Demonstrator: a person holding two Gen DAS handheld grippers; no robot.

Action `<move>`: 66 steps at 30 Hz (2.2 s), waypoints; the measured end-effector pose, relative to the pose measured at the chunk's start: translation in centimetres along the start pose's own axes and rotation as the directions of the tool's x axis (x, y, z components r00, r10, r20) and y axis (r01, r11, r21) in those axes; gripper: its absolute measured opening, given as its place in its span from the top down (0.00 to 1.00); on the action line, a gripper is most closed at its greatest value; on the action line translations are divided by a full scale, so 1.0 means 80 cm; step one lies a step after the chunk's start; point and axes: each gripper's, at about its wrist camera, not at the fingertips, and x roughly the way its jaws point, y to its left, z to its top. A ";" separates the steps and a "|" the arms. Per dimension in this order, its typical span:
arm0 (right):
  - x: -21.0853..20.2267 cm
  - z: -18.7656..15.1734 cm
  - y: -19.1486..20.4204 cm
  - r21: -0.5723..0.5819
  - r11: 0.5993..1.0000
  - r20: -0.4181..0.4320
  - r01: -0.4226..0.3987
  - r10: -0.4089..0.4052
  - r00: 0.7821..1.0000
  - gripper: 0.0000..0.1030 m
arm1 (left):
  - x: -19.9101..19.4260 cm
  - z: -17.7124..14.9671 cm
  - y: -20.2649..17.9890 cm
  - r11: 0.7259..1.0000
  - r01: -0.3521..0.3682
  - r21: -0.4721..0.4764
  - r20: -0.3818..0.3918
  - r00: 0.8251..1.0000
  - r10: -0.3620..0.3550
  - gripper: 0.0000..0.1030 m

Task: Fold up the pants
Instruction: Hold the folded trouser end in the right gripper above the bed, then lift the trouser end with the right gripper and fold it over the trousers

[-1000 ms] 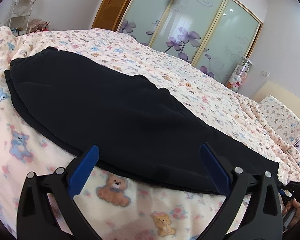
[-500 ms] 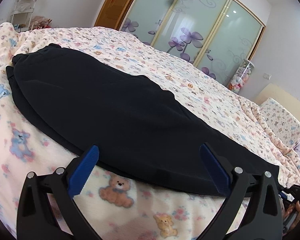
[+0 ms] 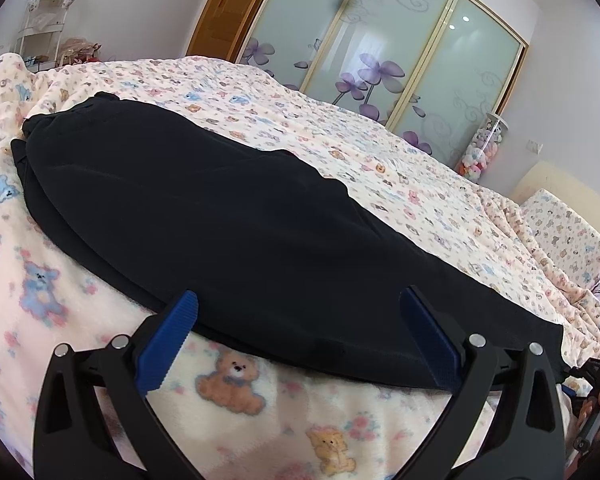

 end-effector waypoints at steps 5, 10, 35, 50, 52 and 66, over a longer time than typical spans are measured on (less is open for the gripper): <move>-0.004 -0.004 0.007 -0.063 0.998 0.035 -0.019 0.021 0.999 0.81 | 0.001 -0.001 -0.002 1.000 0.000 0.002 -0.004 1.000 0.000 0.02; -0.043 -0.021 0.048 -0.203 0.974 0.125 -0.100 0.127 0.984 0.86 | 0.001 -0.001 -0.001 1.000 0.000 0.000 -0.002 1.000 0.000 0.02; 0.078 -0.402 0.379 -0.584 0.595 -0.529 -0.553 0.238 0.815 0.86 | -0.020 0.014 0.044 0.975 -0.129 -0.180 0.065 0.988 0.143 0.02; 0.074 -0.427 0.373 -0.495 0.553 -0.685 -0.671 0.228 0.692 0.33 | -0.026 0.017 0.059 0.956 -0.173 -0.237 0.076 0.978 0.195 0.02; 0.099 -0.434 0.364 -0.412 0.619 -0.736 -0.669 0.207 0.644 0.33 | -0.027 0.017 0.060 0.955 -0.177 -0.237 0.084 0.976 0.202 0.02; 0.021 -0.382 0.268 -0.472 0.422 -0.692 -0.774 0.367 0.622 0.13 | -0.048 0.068 0.170 0.922 -0.012 -0.387 -0.022 1.000 0.004 0.02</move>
